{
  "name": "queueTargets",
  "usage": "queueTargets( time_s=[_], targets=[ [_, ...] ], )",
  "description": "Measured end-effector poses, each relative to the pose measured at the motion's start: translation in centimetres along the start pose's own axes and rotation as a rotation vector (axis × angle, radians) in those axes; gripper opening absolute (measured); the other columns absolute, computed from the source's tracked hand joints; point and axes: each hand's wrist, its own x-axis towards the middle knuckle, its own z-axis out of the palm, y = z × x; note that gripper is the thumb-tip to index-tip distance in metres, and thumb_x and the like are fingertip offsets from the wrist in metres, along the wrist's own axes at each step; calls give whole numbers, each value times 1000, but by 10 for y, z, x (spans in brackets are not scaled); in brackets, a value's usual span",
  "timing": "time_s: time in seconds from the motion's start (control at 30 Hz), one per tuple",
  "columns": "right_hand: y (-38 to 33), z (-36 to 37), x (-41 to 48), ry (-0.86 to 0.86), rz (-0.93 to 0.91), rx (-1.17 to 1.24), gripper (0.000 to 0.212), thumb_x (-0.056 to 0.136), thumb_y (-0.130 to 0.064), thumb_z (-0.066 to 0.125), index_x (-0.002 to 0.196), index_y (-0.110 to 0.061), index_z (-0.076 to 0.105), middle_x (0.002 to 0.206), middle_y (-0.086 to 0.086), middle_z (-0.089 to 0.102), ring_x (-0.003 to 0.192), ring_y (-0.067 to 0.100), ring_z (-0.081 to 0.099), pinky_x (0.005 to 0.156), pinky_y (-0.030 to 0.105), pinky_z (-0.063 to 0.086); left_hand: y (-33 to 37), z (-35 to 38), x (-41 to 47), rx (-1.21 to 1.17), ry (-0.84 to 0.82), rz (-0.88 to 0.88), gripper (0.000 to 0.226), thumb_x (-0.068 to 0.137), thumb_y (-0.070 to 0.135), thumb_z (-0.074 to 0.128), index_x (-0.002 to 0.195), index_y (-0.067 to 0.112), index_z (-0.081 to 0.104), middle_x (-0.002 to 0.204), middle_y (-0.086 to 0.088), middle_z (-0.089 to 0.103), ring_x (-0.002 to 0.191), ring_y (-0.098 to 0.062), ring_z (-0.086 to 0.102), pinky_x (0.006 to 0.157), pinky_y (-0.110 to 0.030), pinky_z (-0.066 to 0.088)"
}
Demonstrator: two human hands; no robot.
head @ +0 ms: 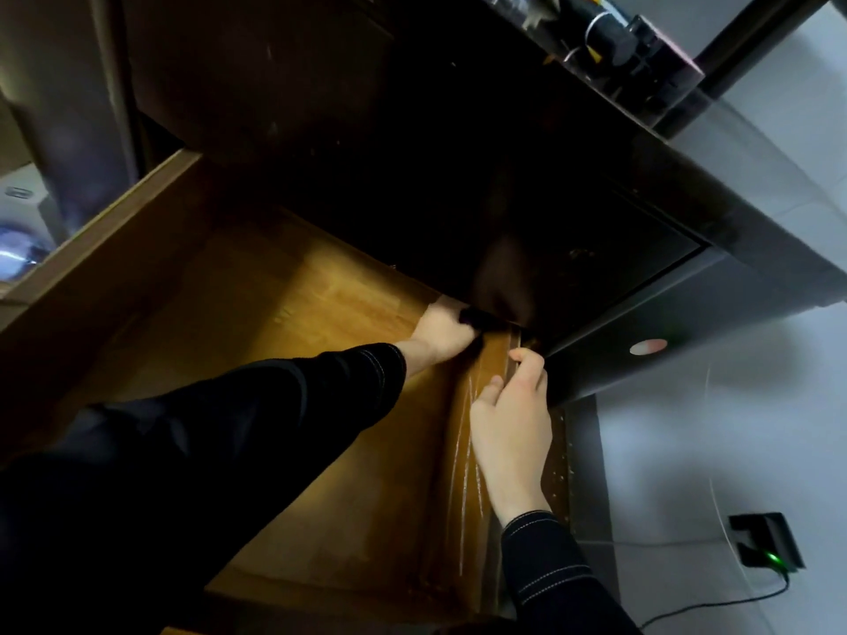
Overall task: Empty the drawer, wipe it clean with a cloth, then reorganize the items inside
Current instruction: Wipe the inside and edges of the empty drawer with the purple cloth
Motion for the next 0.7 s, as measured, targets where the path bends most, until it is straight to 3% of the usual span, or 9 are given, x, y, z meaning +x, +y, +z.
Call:
queueTargets(
  time_s=[0.1, 0.2, 0.27, 0.33, 0.4, 0.43, 0.5, 0.53, 0.7],
  targets=[
    [-1, -1, 0, -4, 4, 1, 33, 103, -15, 48, 134, -19, 38, 128, 5, 50, 79, 16, 61, 64, 33, 57, -13, -8, -3, 174, -33, 16, 9, 89, 5, 61, 87, 13, 65, 99, -17, 72, 98, -33, 67, 84, -35, 53],
    [0, -2, -1, -7, 9, 0, 33, 103, -16, 47, 135, -19, 38, 130, 6, 50, 80, 16, 61, 64, 31, 57, 1, -13, 3, 177, -17, -77, 15, 90, 7, 61, 103, 7, 67, 114, -16, 69, 109, -32, 64, 89, -32, 53],
    [1, -1, -1, -1, 6, -5, 33, 103, -16, 47, 134, -19, 38, 128, 6, 51, 78, 15, 59, 63, 30, 56, 14, -15, 10, 152, 4, -110, 14, 91, 4, 60, 103, 5, 66, 109, -15, 69, 107, -31, 64, 81, -29, 52],
    [1, 1, 0, 5, 12, -6, 33, 103, -16, 48, 134, -19, 38, 127, 5, 50, 78, 14, 59, 63, 30, 56, 18, -14, 13, 106, 21, -92, 12, 89, 0, 62, 83, 10, 62, 87, -6, 66, 91, -26, 62, 64, -19, 49],
    [1, 2, 1, 6, 16, -6, 34, 103, -16, 48, 135, -20, 38, 127, 4, 50, 79, 15, 59, 63, 31, 56, 13, -11, 8, 150, 27, -35, 14, 88, -3, 62, 78, 7, 62, 83, -7, 65, 81, -22, 58, 54, -10, 44],
    [2, 2, 0, 7, 14, -8, 34, 103, -16, 48, 135, -20, 38, 127, 4, 50, 78, 15, 59, 63, 31, 56, 8, -10, 4, 179, 19, 7, 8, 89, -3, 61, 88, 2, 67, 93, -13, 69, 83, -23, 59, 61, -11, 48],
    [4, 2, 0, 8, 10, -12, 33, 103, -16, 48, 134, -21, 37, 127, 4, 50, 77, 15, 59, 61, 31, 56, -7, -9, 1, 293, -55, 65, 17, 92, 1, 59, 105, 1, 70, 108, -16, 70, 97, -28, 64, 83, -27, 52],
    [4, 2, 0, 7, 11, -13, 33, 103, -17, 47, 134, -21, 37, 128, 4, 50, 77, 15, 59, 60, 31, 55, -13, -10, -1, 366, -105, 92, 19, 90, 0, 58, 105, 2, 70, 108, -16, 70, 101, -31, 64, 85, -31, 51],
    [5, 5, 1, 7, 15, -4, 32, 103, -18, 47, 132, -23, 36, 128, 3, 51, 77, 13, 58, 57, 23, 49, -11, -25, -6, 558, -188, 189, 27, 80, 0, 58, 103, 9, 70, 103, -10, 69, 101, -30, 63, 74, -23, 38]
  ],
)
